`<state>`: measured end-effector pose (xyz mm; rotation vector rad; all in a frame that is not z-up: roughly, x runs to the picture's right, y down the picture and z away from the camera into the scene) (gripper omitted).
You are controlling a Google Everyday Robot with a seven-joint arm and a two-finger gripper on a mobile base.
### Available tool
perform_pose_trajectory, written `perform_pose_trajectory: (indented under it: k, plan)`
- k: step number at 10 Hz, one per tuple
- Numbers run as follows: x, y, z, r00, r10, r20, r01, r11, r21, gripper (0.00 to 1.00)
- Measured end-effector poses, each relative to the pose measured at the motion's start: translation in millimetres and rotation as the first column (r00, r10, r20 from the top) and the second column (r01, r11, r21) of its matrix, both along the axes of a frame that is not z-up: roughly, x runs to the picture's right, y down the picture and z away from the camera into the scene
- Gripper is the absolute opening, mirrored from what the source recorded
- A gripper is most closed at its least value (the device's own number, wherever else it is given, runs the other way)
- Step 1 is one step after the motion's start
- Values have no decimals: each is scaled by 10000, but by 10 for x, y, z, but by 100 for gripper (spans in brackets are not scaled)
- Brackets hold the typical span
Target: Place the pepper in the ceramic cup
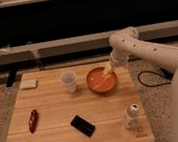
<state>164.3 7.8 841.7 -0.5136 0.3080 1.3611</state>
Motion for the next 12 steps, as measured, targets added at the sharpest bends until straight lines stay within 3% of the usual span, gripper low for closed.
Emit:
perform_pose_trajectory:
  k: [3, 6, 9, 12]
  plan:
    - [-51, -14, -69, 9995, -182, 240, 178, 9997, 174, 80]
    - [-441, 72, -457, 9907, -1076, 836, 1040, 9935, 455, 80]
    - [-1132, 327, -855, 9707, -2090, 1188, 2035, 9775, 563, 80]
    - [-1954, 541, -1119, 9578, -2645, 1122, 2586, 9638, 644, 80]
